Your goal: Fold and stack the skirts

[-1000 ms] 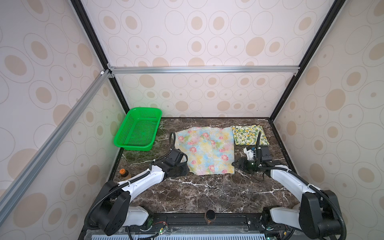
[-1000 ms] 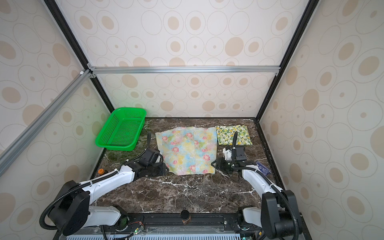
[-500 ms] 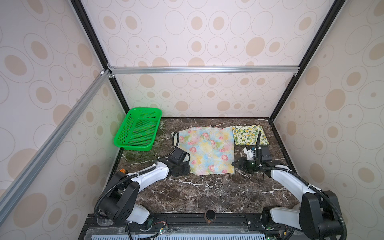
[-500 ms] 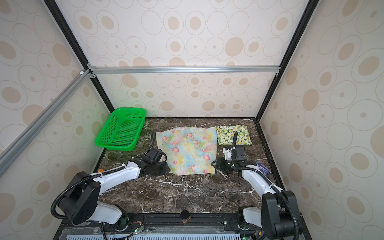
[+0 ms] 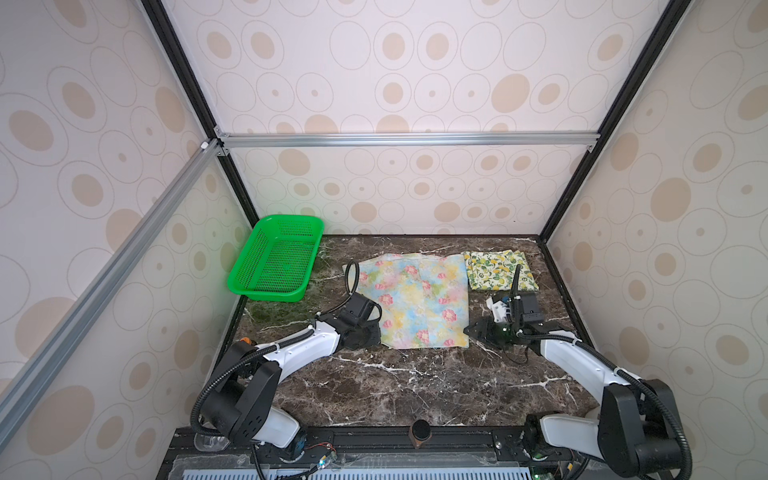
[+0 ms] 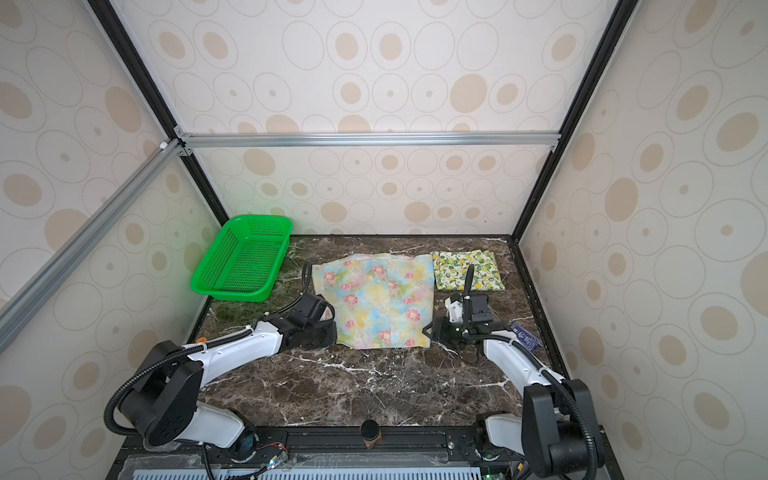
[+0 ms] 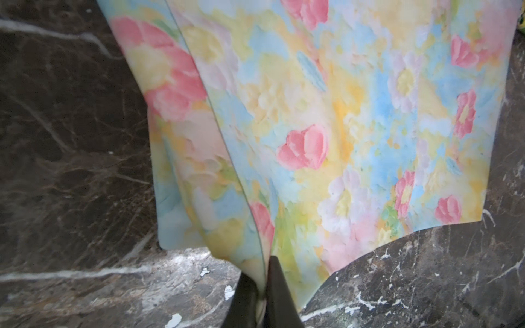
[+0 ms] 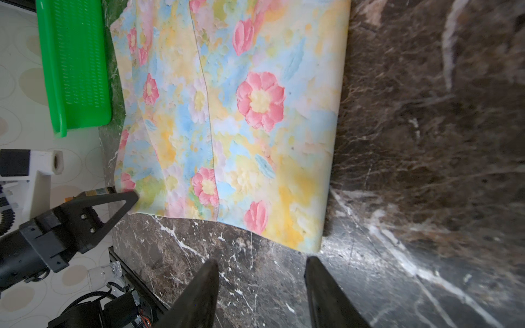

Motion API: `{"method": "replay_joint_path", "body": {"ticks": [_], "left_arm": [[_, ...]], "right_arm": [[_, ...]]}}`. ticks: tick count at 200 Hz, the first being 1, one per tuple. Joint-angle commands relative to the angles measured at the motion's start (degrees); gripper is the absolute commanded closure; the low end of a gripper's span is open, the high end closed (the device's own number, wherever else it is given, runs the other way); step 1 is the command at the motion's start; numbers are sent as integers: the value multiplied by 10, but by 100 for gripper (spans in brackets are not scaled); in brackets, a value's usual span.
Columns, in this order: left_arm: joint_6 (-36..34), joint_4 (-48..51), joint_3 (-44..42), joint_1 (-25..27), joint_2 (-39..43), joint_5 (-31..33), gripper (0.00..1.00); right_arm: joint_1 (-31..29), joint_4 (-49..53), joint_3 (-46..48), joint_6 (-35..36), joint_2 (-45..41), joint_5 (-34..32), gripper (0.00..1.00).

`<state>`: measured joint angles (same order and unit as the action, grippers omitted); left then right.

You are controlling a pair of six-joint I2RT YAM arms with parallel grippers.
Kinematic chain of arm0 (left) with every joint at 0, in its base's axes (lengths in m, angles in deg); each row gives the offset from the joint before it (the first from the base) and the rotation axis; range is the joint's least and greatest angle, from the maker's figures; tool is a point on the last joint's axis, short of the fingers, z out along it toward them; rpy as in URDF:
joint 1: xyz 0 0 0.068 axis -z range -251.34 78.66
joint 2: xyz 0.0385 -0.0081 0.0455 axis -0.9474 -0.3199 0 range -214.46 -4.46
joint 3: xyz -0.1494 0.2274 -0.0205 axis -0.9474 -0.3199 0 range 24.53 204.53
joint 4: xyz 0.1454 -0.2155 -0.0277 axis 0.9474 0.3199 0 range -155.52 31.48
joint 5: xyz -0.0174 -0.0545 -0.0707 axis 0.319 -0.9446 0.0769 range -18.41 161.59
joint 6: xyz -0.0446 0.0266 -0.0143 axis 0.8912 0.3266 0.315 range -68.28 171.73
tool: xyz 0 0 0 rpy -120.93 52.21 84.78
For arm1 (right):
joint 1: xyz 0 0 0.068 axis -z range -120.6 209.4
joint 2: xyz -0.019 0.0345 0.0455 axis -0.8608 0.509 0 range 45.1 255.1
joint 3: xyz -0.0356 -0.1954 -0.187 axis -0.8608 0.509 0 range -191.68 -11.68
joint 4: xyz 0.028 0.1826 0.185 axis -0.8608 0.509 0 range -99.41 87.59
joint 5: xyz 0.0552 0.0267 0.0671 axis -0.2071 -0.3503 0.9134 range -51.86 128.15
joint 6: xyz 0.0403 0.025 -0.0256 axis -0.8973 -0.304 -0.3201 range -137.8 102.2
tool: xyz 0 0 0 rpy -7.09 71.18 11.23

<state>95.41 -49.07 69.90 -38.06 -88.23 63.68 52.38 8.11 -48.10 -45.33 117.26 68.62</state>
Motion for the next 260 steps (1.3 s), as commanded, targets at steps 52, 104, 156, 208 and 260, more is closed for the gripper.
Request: {"method": "replay_joint_path", "body": {"ticks": [52, 104, 156, 208, 260], "left_arm": [[-12, 38, 69, 4, 32, 15, 95], [-12, 46, 85, 4, 42, 21, 95], [-14, 62, 110, -3, 65, 45, 96], [-65, 95, 222, -93, 89, 51, 96], [-109, 112, 336, -185, 100, 16, 96]], "right_arm": [[-8, -52, 28, -3, 64, -7, 59], [-20, -104, 37, -18, 114, -5, 59], [-20, -107, 2, -32, 136, 33, 100], [-9, 86, -226, 37, 47, 2, 100], [8, 164, -402, 35, -10, -6, 100]]}}
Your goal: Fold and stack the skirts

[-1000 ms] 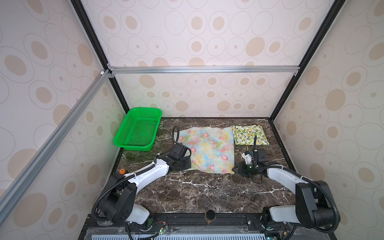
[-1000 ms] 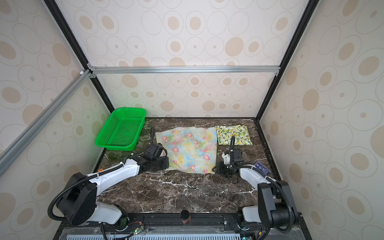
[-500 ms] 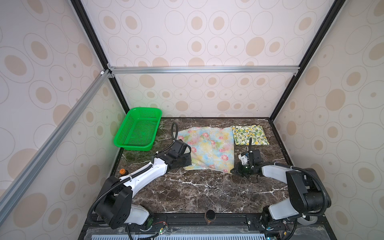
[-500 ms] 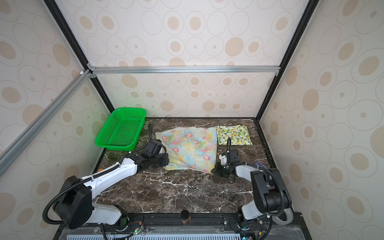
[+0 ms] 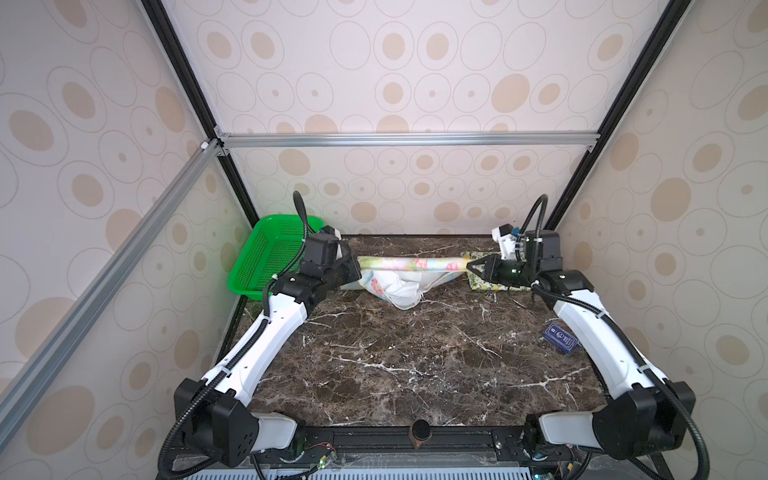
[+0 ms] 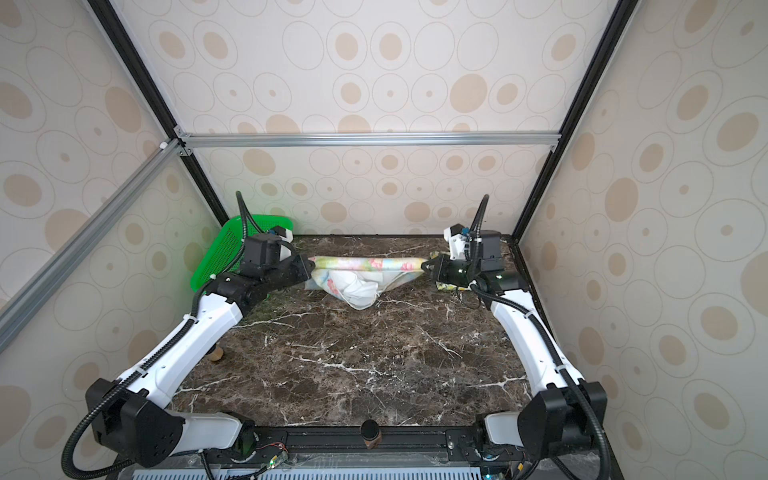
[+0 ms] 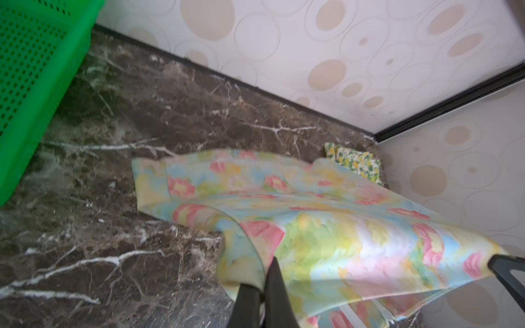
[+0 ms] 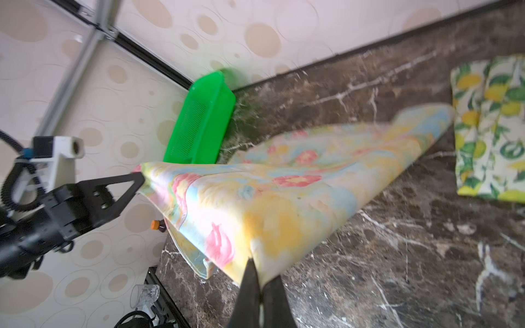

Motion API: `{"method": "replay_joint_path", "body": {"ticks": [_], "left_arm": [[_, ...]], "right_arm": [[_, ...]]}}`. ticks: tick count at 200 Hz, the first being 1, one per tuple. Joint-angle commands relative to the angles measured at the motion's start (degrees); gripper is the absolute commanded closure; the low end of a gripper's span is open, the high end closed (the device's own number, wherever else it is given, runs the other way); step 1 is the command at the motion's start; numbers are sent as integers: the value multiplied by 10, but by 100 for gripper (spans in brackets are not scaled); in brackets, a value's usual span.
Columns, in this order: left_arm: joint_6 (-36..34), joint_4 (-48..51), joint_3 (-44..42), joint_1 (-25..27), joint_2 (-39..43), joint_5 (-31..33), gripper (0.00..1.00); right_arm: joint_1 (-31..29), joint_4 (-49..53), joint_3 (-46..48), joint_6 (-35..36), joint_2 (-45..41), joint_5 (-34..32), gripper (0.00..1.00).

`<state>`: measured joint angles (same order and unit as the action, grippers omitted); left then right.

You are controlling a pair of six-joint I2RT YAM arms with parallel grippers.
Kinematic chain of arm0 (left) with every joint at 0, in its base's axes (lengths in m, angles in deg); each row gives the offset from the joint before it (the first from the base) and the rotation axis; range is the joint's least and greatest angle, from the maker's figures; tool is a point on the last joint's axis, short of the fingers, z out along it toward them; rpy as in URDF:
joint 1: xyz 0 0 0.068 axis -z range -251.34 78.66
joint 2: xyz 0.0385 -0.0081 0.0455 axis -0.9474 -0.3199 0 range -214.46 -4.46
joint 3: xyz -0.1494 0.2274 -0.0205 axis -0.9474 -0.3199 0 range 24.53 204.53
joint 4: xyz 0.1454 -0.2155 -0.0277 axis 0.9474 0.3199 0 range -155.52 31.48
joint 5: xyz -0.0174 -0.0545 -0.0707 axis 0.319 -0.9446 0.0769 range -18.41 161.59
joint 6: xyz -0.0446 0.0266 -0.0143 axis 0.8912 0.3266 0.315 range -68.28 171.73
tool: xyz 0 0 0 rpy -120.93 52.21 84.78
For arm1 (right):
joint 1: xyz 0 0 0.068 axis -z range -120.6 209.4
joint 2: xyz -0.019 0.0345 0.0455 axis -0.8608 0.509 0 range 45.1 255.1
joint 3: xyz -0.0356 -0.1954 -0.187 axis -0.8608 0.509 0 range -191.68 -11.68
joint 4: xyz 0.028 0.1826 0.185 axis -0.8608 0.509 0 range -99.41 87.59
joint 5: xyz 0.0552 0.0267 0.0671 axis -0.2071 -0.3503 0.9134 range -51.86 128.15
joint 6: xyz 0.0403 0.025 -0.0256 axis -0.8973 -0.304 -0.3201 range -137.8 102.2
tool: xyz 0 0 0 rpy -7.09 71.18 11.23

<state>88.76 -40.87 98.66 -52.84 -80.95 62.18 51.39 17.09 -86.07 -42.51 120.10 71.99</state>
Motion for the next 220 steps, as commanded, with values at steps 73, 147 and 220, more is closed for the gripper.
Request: {"method": "replay_joint_path", "body": {"ticks": [73, 147, 220], "left_arm": [[-31, -14, 20, -85, 73, 4, 95], [-40, -99, 134, -113, -71, -34, 99], [-48, -135, 90, -114, -40, -82, 100]], "right_arm": [[25, 76, -23, -15, -79, -60, 100], [59, 2, -159, 2, 92, -40, 100], [52, -22, -105, 7, 46, -26, 100]]}}
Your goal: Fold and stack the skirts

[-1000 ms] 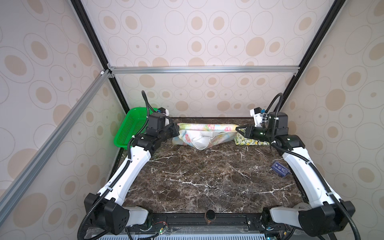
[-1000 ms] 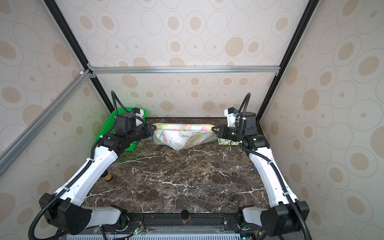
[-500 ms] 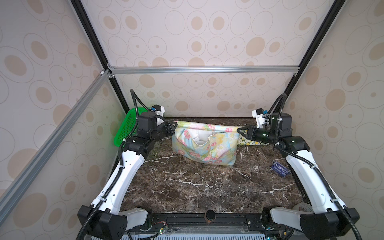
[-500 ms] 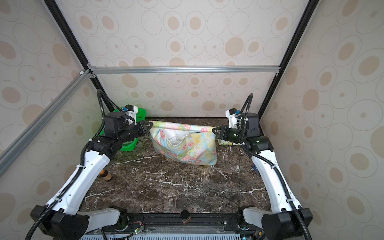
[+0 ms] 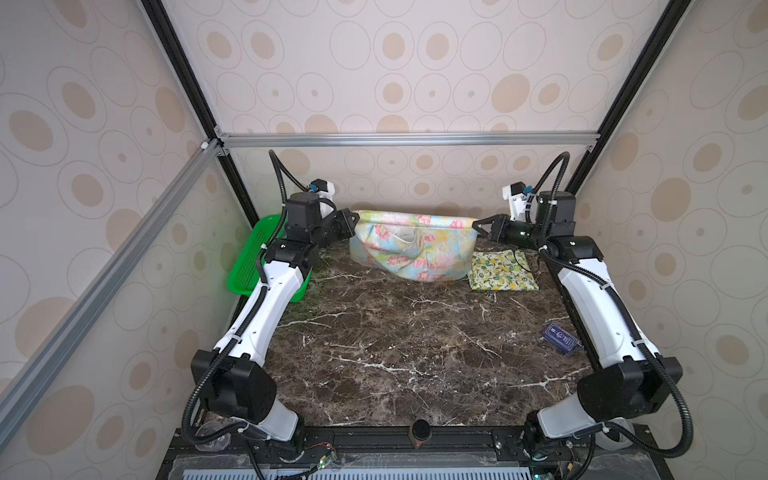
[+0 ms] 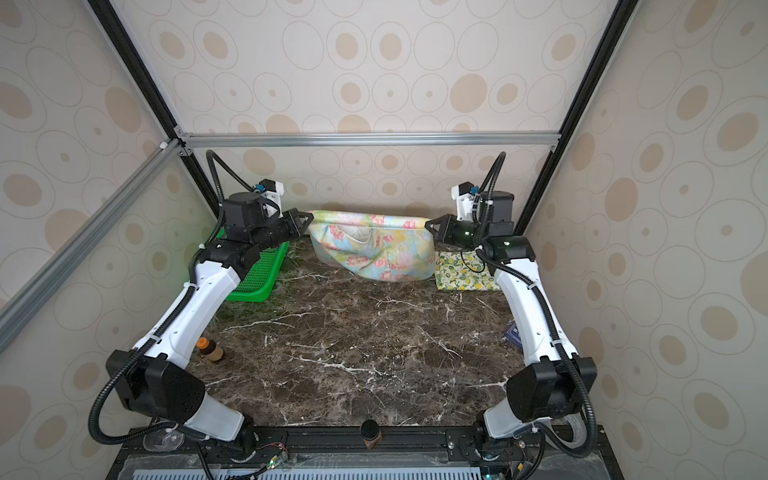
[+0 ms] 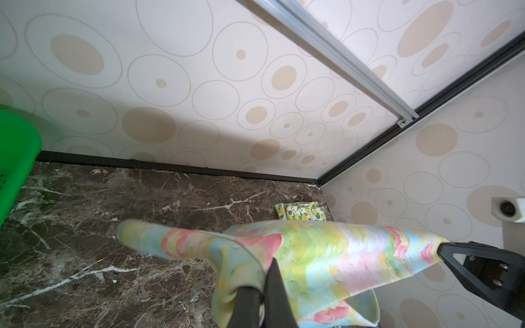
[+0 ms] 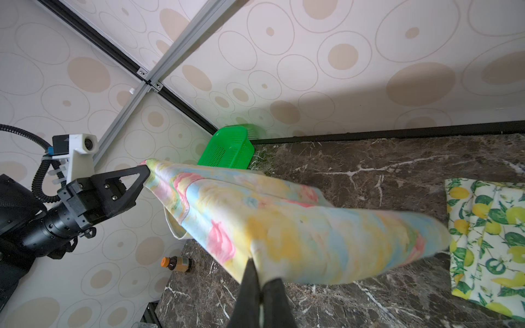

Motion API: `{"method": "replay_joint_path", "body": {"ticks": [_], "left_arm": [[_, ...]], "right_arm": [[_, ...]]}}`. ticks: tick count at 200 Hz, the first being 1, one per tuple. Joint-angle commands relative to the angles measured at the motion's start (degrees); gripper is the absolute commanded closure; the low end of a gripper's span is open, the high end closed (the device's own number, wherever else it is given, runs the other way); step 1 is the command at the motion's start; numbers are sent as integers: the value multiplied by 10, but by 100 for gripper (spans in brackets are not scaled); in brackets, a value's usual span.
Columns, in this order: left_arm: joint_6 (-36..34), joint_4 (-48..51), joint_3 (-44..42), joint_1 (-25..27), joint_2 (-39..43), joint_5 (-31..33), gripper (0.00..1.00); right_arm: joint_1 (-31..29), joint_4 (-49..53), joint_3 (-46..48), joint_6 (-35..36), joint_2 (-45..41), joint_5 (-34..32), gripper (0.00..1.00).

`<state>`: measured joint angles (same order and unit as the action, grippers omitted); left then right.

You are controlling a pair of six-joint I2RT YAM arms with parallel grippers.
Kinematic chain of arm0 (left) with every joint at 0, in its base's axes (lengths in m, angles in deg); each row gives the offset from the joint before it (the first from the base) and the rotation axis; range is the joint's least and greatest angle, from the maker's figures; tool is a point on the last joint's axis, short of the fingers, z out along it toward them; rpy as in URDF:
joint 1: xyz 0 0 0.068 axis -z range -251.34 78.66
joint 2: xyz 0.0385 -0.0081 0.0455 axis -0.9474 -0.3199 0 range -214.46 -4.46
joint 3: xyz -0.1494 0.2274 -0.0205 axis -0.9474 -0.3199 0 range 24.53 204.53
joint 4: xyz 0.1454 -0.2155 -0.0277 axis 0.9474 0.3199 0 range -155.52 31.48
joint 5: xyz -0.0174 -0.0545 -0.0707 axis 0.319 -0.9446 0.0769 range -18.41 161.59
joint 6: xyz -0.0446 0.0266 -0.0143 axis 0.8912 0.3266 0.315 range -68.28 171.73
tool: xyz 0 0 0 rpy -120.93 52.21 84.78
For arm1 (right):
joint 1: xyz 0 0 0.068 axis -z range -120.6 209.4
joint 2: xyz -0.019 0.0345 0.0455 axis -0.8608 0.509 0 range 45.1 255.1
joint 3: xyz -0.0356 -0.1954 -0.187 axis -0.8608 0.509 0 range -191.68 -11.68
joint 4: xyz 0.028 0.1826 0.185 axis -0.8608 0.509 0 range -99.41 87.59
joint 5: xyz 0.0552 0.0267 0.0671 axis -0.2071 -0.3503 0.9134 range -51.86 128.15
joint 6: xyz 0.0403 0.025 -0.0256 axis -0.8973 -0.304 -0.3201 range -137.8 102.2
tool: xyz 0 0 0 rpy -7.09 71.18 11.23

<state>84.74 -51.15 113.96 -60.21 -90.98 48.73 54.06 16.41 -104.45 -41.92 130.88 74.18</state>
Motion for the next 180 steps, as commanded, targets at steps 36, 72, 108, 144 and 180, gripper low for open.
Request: {"method": "replay_joint_path", "body": {"ticks": [36, 72, 108, 144, 180], "left_arm": [[33, -63, -303, -39, 163, 30, 100], [74, -34, -502, -38, 254, 38, 61], [76, 52, -541, -38, 311, 63, 40], [93, 77, -561, -24, 291, 22, 44], [92, 58, -564, 22, 219, 50, 51]], "right_arm": [[-3, -81, 339, -32, -160, -56, 100], [-23, -127, 558, -87, -234, -55, 67], [-29, -99, 610, -93, -272, -78, 37], [-39, -59, 602, -81, -258, -94, 38], [-41, -80, 610, -87, -214, -89, 43]]}}
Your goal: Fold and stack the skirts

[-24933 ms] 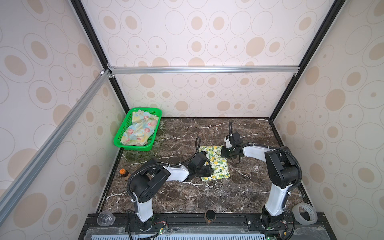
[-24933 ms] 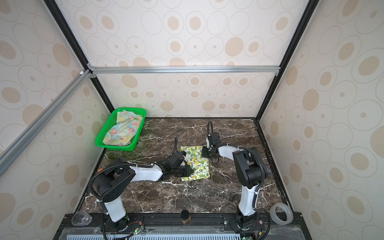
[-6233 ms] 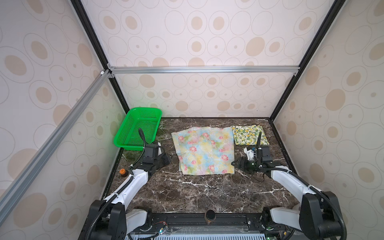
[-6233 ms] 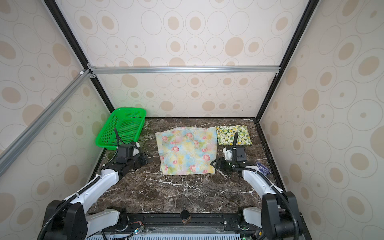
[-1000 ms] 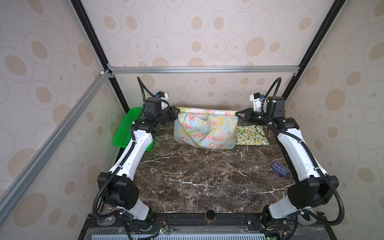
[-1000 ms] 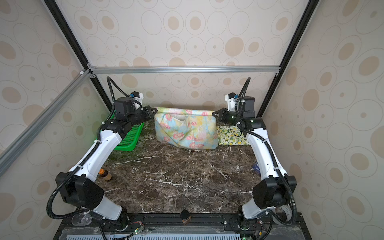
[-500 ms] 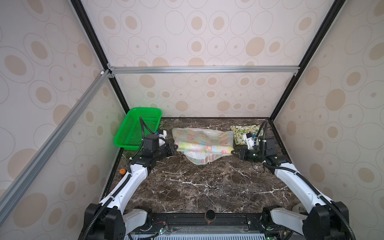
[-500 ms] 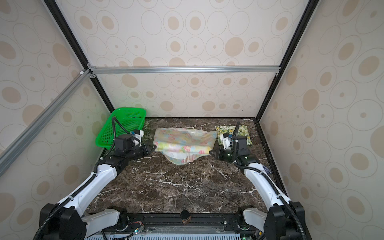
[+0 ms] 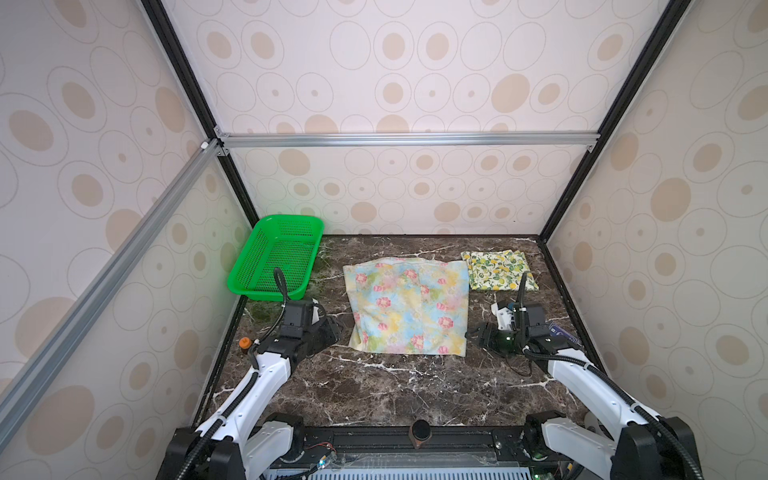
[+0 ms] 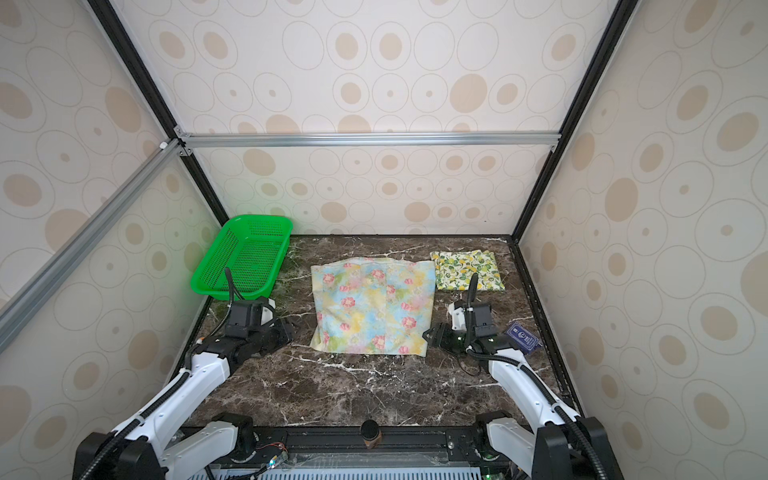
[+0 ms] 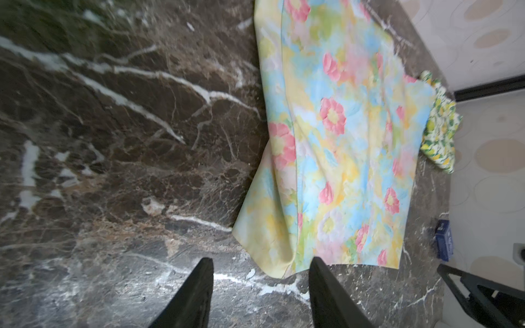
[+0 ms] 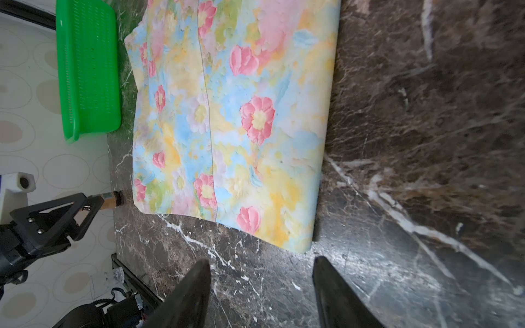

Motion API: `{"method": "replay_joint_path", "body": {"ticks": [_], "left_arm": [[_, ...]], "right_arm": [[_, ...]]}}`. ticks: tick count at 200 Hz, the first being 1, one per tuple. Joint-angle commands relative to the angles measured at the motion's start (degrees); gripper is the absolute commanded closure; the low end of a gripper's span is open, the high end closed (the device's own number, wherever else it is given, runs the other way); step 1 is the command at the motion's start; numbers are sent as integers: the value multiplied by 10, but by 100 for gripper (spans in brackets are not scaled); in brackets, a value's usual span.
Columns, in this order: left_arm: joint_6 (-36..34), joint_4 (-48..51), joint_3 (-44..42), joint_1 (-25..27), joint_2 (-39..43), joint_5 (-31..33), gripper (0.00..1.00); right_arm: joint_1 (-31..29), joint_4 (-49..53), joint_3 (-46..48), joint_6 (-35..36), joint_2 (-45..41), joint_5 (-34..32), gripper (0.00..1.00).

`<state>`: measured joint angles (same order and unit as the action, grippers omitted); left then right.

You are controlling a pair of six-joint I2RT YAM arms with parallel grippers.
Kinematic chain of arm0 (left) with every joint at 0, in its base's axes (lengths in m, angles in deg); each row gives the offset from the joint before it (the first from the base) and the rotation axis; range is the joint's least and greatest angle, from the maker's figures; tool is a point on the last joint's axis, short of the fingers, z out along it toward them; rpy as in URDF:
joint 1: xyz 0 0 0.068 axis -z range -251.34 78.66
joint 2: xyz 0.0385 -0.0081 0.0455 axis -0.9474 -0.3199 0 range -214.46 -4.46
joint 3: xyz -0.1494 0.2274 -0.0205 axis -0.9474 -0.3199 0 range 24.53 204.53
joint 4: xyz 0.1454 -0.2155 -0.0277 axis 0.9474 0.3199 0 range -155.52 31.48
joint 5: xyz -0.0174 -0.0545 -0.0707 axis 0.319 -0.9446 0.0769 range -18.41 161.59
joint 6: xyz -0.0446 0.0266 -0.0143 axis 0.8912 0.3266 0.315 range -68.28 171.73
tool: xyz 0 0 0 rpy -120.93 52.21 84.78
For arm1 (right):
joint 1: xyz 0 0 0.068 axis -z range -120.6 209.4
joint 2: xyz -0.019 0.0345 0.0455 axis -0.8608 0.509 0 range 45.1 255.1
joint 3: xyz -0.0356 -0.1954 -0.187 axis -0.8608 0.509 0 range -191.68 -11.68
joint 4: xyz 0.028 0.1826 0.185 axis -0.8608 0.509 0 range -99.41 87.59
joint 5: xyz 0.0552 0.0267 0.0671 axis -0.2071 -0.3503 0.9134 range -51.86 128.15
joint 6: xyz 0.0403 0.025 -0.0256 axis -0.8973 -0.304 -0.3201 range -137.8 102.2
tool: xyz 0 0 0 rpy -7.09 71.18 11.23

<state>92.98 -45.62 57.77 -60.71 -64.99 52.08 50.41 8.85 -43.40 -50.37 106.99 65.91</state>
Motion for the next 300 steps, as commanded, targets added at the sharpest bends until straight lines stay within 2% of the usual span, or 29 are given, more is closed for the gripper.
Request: {"method": "replay_joint_path", "body": {"ticks": [1, 26, 46, 102, 136, 165, 185, 217, 251, 278, 300], "left_arm": [[9, 1, -2, 28, -43, 17, 52], [2, -41, 5, 64, -107, 23, 59], [-14, -38, 19, 101, -129, 40, 56], [-24, 48, 17, 145, -84, 114, 61], [-31, 61, 14, 163, -77, 128, 64], [-38, 46, 24, 197, -102, 140, 61], [-38, 44, 38, 219, -127, 171, 59], [-36, 4, 35, 224, -133, 218, 58], [-43, -41, 27, 236, -143, 216, 56], [-46, -69, 24, 250, -148, 218, 52], [-36, -90, 16, 251, -138, 229, 51]], "right_arm": [[-4, -6, -1, -3, 26, -5, 43], [-5, -28, -7, -9, 57, 13, 51], [-6, -29, -14, -8, 66, 13, 50], [-9, -24, -18, 0, 80, 2, 48], [-15, -29, -18, 4, 93, -2, 48], [-28, -26, -14, 8, 100, -21, 46], [-36, -24, -13, 9, 103, -31, 46], [-43, -27, -5, 9, 104, -42, 46], [-49, -25, -1, 13, 105, -54, 45], [-49, -34, 3, 13, 116, -59, 41], [-49, -51, 3, 10, 136, -56, 43]]}}
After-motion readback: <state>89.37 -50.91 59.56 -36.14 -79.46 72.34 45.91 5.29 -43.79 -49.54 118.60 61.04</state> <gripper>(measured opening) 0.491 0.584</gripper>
